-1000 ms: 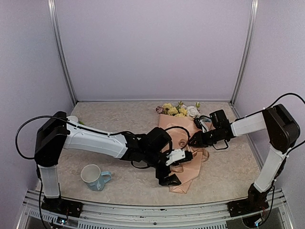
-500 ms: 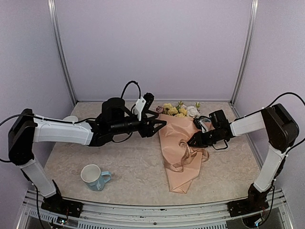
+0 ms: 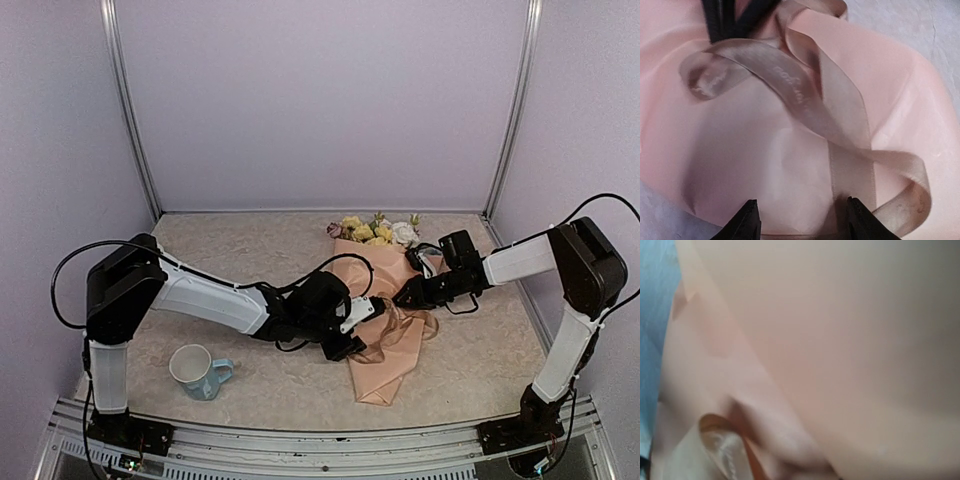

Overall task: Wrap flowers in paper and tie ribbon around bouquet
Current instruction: Cross the ribbon over the folded bouquet.

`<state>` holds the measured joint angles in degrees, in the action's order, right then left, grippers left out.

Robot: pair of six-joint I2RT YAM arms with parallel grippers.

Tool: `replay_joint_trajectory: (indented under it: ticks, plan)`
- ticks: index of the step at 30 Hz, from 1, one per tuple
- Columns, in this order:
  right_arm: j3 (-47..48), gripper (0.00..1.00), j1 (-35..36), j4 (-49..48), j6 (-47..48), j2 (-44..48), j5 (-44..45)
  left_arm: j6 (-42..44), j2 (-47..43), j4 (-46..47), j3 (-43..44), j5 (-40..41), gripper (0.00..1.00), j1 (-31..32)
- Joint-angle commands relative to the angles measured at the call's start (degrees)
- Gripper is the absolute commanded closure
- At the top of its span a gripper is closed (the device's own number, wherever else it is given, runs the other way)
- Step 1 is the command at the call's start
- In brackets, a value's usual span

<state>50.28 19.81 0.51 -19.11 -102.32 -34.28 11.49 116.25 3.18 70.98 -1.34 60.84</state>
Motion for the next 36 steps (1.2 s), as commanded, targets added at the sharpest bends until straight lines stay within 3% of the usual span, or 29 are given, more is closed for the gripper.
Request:
replay_joint_trajectory:
  ticks: [1,13,19,25,27,30,33,36]
  plan:
    - [-1.22,0.66,-0.30,0.07,0.14,1.03,-0.34,2.14,1.01,-4.54,3.00,1.78,0.43,0.55]
    - [-1.58,0.66,-0.24,-0.15,-0.06,0.66,-0.08,4.24,3.39,-5.51,6.30,-5.14,0.35,1.54]
    - [-1.46,0.66,-0.21,-0.11,-0.05,0.28,0.06,5.35,8.11,-13.65,13.42,-8.58,0.33,1.60]
    - [-1.41,0.66,-0.21,-0.08,-0.06,0.13,0.03,7.88,9.38,-18.27,14.11,-8.77,0.33,2.13]
    - [-1.25,0.66,-0.21,-0.17,-0.13,0.03,0.01,7.84,9.64,-18.30,14.29,-6.10,0.40,2.12]
    - [-1.21,0.66,-0.21,-0.34,-0.23,-0.07,-0.17,6.85,9.54,-17.83,15.28,-3.69,0.74,1.85]
    - [-1.24,0.66,-0.21,-0.34,-0.25,-0.08,-0.08,5.91,7.58,-13.90,13.77,-2.17,0.99,1.77]
    - [-1.41,0.66,-0.21,-0.42,-0.17,-0.08,-0.22,5.65,6.13,-11.25,12.00,0.77,1.00,1.66]
